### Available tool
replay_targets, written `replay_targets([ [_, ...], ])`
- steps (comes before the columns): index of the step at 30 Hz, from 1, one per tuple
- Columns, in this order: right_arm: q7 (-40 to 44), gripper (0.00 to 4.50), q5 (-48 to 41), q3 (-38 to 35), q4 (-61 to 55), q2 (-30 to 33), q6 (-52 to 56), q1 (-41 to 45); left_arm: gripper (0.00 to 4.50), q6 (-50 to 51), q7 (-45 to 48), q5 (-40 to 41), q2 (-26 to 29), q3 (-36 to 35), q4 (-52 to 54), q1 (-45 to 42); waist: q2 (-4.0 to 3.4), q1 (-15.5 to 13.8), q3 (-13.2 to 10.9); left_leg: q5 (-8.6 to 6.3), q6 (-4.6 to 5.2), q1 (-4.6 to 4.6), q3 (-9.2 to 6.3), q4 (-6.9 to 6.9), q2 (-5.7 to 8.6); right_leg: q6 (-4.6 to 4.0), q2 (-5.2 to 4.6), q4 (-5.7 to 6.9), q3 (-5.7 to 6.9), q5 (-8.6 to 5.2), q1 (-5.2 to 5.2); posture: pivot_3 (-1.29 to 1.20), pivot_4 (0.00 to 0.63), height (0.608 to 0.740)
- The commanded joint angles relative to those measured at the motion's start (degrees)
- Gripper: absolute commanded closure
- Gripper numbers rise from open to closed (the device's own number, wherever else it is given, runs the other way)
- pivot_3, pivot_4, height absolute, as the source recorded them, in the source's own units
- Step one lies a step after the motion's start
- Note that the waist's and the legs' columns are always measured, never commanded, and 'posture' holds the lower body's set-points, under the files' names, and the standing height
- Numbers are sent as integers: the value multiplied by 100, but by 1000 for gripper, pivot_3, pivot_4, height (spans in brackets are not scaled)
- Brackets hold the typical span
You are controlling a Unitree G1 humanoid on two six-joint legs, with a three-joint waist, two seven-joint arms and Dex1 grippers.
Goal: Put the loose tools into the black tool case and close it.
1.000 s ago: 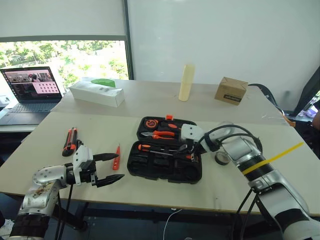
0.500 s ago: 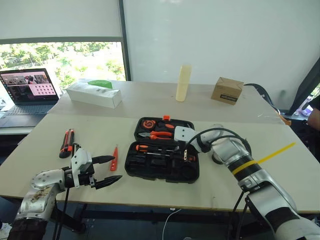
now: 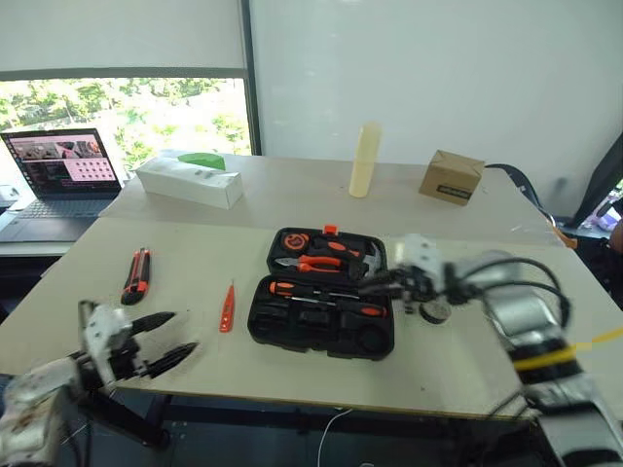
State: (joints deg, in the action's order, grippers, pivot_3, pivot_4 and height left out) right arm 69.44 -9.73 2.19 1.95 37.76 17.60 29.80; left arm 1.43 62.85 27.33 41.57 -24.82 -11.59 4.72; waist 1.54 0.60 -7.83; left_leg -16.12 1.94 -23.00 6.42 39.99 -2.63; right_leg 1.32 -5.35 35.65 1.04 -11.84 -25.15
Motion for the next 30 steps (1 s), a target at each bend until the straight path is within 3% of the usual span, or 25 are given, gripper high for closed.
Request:
replay_targets([
  [1,-268,1986,-671,-830,-924,-257,-1021,-1033,0,-36,-613,84,-114,-756,106,543,-1,16,-2,0,0,4,-2,-2,1,0,0,-2,-3,0,1,0,150,740],
  [7,-187,15,-1553,-1741,-1321,-745,-2506,-2590,0,426,-1749,178,-402,-1467,284,1000,4,15,-9,0,-4,55,9,-17,-7,0,4,-33,-20,1,36,0,150,740],
  [9,-285,15,-1725,-1885,-1286,-754,-2465,-2845,0,696,-1968,241,-460,-1453,495,967,9,-16,-10,-1,-9,100,5,-17,-18,-1,7,-46,-9,-1,88,0,150,740],
  [13,-269,15,-1874,-1830,-1358,-675,-2480,-2967,0,1491,-1913,648,-373,-1102,1237,792,13,-38,-9,-2,-21,108,11,-15,-18,-23,-2,-46,-19,-4,90,0,150,740],
  [18,-435,15,-2037,-1693,-1629,-607,-2297,-2620,0,2843,-2767,597,-27,-498,1687,-368,14,-54,-9,8,-25,108,5,-17,-17,-19,15,-29,-20,8,86,0,150,740],
  [22,-465,15,-2016,-1598,-1611,-507,-2284,-2452,0,4547,-3343,907,137,266,2234,-1315,14,-44,-9,7,-30,107,3,-23,-8,-22,19,-21,-24,6,82,0,150,740],
  [27,-446,15,-2010,-1462,-1658,-393,-2261,-2327,0,6777,-4458,747,-88,1251,2591,-2498,16,-57,-11,3,-30,101,1,-23,3,-15,19,-23,-25,2,82,0,150,740],
  [30,-478,15,-2000,-1394,-1702,-356,-2264,-2231,0,7246,-4801,531,-280,1579,2613,-2740,16,-26,-11,3,-30,102,0,-23,8,-12,20,-24,-33,1,83,0,150,740],
])
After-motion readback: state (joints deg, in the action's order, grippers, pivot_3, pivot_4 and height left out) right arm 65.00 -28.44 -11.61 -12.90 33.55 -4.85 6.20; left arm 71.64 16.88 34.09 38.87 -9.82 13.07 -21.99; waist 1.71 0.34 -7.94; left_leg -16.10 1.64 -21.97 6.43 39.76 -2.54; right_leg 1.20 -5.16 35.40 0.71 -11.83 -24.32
